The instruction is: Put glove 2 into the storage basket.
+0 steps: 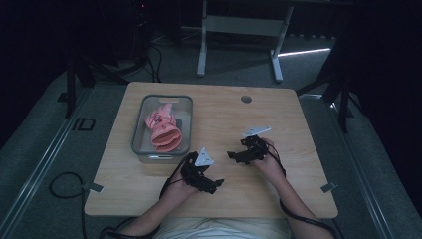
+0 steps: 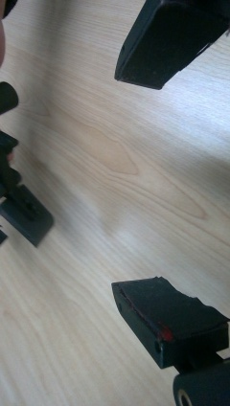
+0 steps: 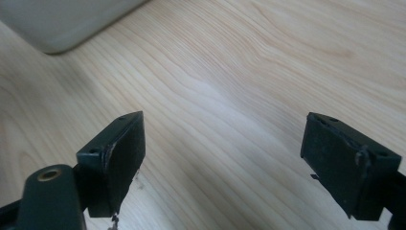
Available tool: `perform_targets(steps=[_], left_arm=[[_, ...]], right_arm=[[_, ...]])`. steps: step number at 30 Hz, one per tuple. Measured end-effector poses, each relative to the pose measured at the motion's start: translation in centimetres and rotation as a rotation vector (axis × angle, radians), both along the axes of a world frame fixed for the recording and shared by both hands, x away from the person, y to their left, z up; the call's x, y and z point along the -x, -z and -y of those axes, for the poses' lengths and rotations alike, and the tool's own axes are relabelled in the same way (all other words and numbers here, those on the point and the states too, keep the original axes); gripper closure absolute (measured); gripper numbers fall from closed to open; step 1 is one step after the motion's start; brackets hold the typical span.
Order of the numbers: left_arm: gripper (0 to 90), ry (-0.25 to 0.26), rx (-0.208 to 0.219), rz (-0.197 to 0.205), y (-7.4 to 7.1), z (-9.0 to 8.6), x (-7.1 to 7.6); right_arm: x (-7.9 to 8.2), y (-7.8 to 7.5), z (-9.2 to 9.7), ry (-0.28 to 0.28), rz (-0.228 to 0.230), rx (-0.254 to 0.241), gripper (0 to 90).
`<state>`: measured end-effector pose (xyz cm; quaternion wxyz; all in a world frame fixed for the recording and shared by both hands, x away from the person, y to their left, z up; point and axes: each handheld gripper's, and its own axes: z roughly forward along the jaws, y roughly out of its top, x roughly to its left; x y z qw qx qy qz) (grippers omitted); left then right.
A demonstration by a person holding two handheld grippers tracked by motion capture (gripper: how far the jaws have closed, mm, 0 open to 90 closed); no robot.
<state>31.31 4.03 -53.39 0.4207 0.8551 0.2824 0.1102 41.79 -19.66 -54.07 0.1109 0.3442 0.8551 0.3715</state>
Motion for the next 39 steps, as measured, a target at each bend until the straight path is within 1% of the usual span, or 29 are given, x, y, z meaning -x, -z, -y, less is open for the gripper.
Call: perform_targets(steps=[3,4,5,7,8,9,10,12,14,15,16,18,19,20,21,22,23,24,25,26,29,30,31,32,33,34,37,38,39], left_arm=[[3.2,-0.004,-0.009,-0.006,0.7,-0.2,0.2],[3.2,-0.004,-0.008,-0.003,0.8,-0.3,0.3],[3.2,-0.004,-0.008,-0.003,0.8,-0.3,0.3],[3.2,-0.015,-0.009,-0.006,1.3,-0.5,0.5],[3.2,-0.015,-0.009,-0.006,1.3,-0.5,0.5],[3.2,-0.014,-0.007,-0.006,1.4,-0.6,0.6],[3.2,-0.013,-0.02,-0.011,1.7,-0.6,0.7],[3.2,-0.009,-0.027,-0.007,1.8,-0.6,0.8],[3.2,-0.01,-0.031,-0.005,1.8,-0.6,0.8],[3.2,-0.011,-0.032,-0.005,1.9,-0.7,0.8],[3.2,-0.013,-0.029,-0.006,2.0,-0.7,0.8],[3.2,-0.015,-0.027,-0.006,2.0,-0.7,0.8],[3.2,-0.017,-0.035,-0.001,2.1,-0.8,0.8],[3.2,-0.017,-0.035,-0.001,2.1,-0.8,0.8],[3.2,-0.017,-0.037,-0.003,2.2,-0.8,0.8],[3.2,-0.017,-0.038,-0.006,2.2,-0.7,0.9],[3.1,-0.015,-0.036,-0.006,2.3,-0.7,0.9],[3.1,-0.006,-0.046,-0.009,2.4,-0.7,1.0],[3.1,-0.006,-0.046,-0.009,2.4,-0.7,1.0],[3.1,-0.009,-0.051,-0.003,2.5,-0.6,1.1],[3.1,-0.012,-0.06,0.004,2.7,-0.6,1.1],[3.1,-0.018,-0.061,0.02,2.7,-0.7,1.2],[3.1,-0.018,-0.061,0.02,2.7,-0.7,1.2],[3.1,-0.021,-0.064,0.022,2.7,-0.7,1.2],[3.1,-0.027,-0.073,0.036,2.7,-0.7,1.3],[3.1,-0.028,-0.073,0.044,2.7,-0.7,1.4],[3.1,-0.03,-0.076,0.051,2.7,-0.7,1.4],[3.1,-0.031,-0.086,0.064,2.8,-0.8,1.6],[3.1,-0.031,-0.086,0.064,2.8,-0.8,1.6]], right_arm=[[0.1,0.4,0.6,0.017,0.0,0.003,14.0],[0.2,0.6,0.7,0.02,0.01,0.016,13.9],[0.2,0.6,0.7,0.02,0.01,0.016,13.9],[0.4,0.9,1.3,0.034,0.036,0.045,13.8],[0.4,0.9,1.3,0.034,0.036,0.045,13.8],[0.5,1.0,1.4,0.045,0.052,0.06,13.8],[0.6,1.1,1.9,0.071,0.064,0.078,13.8],[0.6,1.2,2.3,0.1,0.073,0.088,13.8],[0.7,1.3,2.7,0.123,0.087,0.088,13.7],[0.7,1.3,2.7,0.123,0.087,0.088,13.7],[0.8,1.4,3.1,0.146,0.101,0.098,13.7],[0.8,1.4,3.1,0.146,0.101,0.098,13.7],[1.0,1.5,3.7,0.173,0.113,0.107,13.7],[1.0,1.5,3.7,0.173,0.113,0.107,13.7],[1.1,1.5,4.1,0.193,0.128,0.112,13.6],[1.1,1.5,4.1,0.193,0.128,0.112,13.6],[1.0,1.5,4.4,0.204,0.132,0.118,13.7],[1.0,1.6,4.7,0.221,0.126,0.122,13.7],[1.0,1.6,4.7,0.221,0.126,0.122,13.7],[1.0,1.7,5.0,0.237,0.133,0.127,13.7],[1.0,1.8,5.3,0.248,0.137,0.135,13.6],[1.0,1.9,5.6,0.267,0.15,0.138,13.5],[1.0,1.9,5.6,0.267,0.15,0.138,13.5],[1.0,1.9,5.8,0.277,0.152,0.133,13.0],[1.0,1.9,6.2,0.301,0.17,0.12,12.7],[1.0,1.9,6.5,0.312,0.175,0.117,12.7],[1.0,1.9,6.7,0.319,0.174,0.111,12.7],[1.0,2.1,6.9,0.329,0.172,0.121,12.7],[1.0,2.1,6.9,0.329,0.172,0.121,12.7]])
